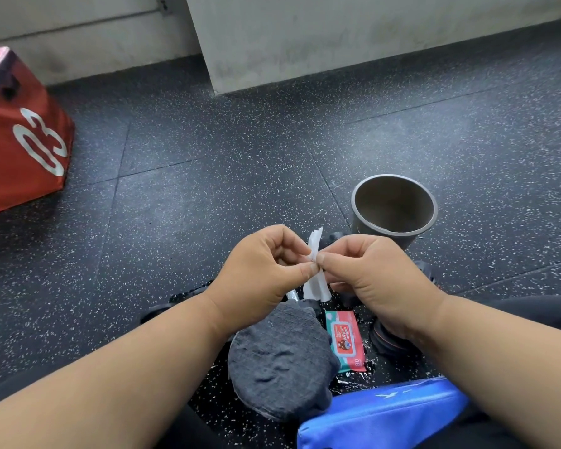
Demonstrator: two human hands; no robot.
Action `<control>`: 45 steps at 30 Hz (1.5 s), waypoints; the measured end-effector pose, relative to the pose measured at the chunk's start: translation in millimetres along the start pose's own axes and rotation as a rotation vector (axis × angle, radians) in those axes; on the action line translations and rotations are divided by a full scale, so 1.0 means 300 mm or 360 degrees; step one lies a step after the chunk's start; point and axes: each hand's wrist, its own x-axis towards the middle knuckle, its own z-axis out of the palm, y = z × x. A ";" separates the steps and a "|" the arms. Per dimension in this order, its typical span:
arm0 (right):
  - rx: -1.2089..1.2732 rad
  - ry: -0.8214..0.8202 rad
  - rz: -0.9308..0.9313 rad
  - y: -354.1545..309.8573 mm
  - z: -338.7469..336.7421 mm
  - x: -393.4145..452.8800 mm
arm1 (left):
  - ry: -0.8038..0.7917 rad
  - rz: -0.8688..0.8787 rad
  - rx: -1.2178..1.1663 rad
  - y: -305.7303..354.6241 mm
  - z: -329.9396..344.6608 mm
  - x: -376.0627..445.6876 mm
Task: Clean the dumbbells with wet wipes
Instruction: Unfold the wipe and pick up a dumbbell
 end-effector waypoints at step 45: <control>0.1137 0.0137 0.0365 0.027 -0.098 0.103 | 0.0247 -0.0293 -0.0940 0.021 -0.069 0.042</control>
